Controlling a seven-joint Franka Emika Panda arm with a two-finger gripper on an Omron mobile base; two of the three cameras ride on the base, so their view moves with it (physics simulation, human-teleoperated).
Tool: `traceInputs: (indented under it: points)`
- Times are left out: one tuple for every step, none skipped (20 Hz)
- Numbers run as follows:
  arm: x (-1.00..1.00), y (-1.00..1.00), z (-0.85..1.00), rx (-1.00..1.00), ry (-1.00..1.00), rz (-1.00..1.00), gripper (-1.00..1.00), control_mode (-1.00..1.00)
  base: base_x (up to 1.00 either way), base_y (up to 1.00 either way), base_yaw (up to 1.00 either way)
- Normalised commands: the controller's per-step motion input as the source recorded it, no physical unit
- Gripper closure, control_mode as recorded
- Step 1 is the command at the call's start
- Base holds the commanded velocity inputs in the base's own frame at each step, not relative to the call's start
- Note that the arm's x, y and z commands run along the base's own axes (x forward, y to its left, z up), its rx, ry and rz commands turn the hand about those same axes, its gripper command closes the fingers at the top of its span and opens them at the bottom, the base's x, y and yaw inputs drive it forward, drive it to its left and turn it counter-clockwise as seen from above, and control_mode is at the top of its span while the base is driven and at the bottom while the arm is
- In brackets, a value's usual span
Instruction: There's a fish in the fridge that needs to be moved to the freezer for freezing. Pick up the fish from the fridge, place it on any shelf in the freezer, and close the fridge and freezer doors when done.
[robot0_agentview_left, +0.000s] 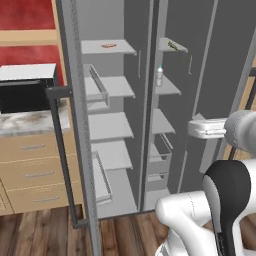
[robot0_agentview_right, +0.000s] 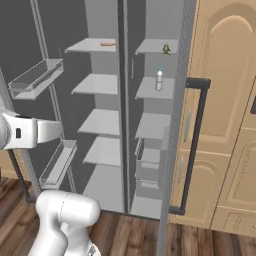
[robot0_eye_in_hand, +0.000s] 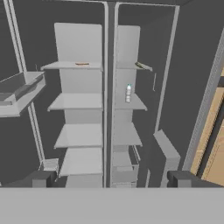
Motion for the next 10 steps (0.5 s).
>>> traceInputs:
  points:
    - [0.0, 0.0, 0.0, 0.0, 0.0, 0.0, -1.0, 1.0, -0.32, 0.18, 0.04]
    - [0.0, 0.0, 0.0, 0.0, 0.0, 0.0, -1.0, 1.0, -0.3, 0.19, 0.04]
    - [0.0, 0.0, 0.0, 0.0, 0.0, 0.0, -1.0, 1.0, -0.09, 0.26, 0.03]
    - [0.0, 0.0, 0.0, 0.0, 0.0, 0.0, -1.0, 1.0, 0.0, 0.31, 0.03]
    - [0.0, 0.0, 0.0, 0.0, 0.0, 0.0, -1.0, 1.0, 0.0, 0.29, 0.04]
    - [0.0, 0.37, -0.06, 0.0, 0.0, 0.03, -1.0, -1.0, 0.0, 0.0, 0.0]
    - [0.11, 0.42, -0.09, 0.0, 0.0, 0.03, -1.0, -1.0, 0.0, 0.0, 0.0]
    - [0.39, 0.39, -0.08, 0.0, 0.0, 0.01, -1.0, -1.0, 0.0, 0.0, 0.0]
    - [0.41, 0.28, 0.0, 0.0, 0.0, 0.02, -1.0, -1.0, 0.0, 0.0, 0.0]
    - [0.19, 0.21, 0.0, 0.0, 0.0, 0.03, -1.0, -1.0, 0.0, 0.0, 0.0]
